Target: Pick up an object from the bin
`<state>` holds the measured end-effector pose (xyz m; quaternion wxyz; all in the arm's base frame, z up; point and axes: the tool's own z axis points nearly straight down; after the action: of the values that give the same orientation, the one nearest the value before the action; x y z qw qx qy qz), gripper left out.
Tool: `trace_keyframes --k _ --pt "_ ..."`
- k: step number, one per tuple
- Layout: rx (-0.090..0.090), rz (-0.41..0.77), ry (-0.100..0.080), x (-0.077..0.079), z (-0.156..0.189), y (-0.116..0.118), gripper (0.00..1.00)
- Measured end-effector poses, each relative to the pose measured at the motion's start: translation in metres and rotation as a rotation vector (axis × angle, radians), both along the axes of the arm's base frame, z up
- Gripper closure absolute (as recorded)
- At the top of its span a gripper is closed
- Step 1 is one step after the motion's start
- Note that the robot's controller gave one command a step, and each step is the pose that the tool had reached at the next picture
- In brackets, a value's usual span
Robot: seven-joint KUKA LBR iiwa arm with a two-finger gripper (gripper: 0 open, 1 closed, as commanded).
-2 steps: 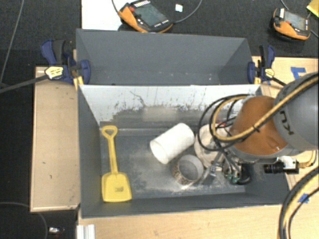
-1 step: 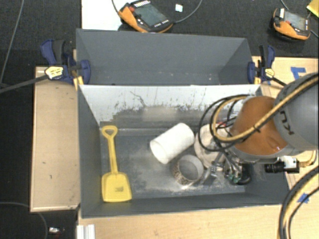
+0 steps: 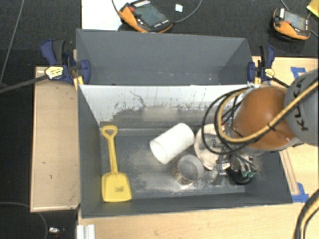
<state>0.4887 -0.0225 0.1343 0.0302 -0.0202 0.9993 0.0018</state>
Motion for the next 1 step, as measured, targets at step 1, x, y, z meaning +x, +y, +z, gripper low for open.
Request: trace_keyframes --k 1 --pt "0.023 -0.440 0.011 0.0026 -0.0396 -0.0096 0.00"
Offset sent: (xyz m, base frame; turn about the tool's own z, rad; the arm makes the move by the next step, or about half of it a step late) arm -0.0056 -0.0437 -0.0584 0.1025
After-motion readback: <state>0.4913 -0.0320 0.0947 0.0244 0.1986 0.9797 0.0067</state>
